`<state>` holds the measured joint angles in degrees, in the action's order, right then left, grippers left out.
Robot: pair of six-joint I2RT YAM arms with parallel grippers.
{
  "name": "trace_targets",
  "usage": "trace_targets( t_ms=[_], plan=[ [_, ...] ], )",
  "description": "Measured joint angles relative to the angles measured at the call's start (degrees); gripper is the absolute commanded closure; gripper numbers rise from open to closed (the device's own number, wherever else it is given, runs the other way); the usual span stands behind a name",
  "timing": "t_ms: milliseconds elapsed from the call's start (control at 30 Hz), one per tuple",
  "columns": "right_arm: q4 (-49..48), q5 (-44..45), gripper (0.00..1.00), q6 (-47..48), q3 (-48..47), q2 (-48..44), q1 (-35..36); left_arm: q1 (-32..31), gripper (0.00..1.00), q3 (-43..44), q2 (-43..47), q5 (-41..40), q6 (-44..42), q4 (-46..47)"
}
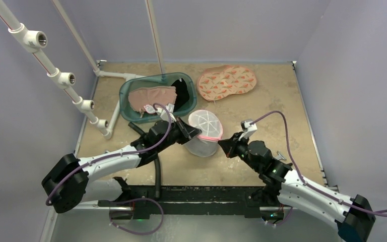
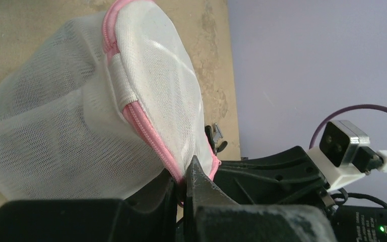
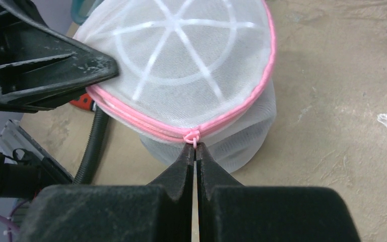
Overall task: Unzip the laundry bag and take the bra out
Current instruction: Unzip the laundry bag at the center of the board.
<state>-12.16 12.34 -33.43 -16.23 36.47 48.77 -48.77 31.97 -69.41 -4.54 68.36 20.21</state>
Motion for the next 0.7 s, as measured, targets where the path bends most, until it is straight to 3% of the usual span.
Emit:
trace_targets(
  t_ms=[300,533,700],
  plan=[
    [2.2,3.3,1.00,-0.7,0.8,-7.8,0.0,4.2,1.00,1.9,1.7,11.3,-9.7,-1.1],
    [1.9,0.0,1.00,3.8,0.8,-13.7,-0.1,5.5,1.00,18.8,-3.1,23.0,-26.1,-8.7],
    [0.4,-3.2,1.00,4.5,1.6,-11.3,-0.1,6.1,0.81,16.2,-3.1,24.4,-30.7,-8.6]
  ],
)
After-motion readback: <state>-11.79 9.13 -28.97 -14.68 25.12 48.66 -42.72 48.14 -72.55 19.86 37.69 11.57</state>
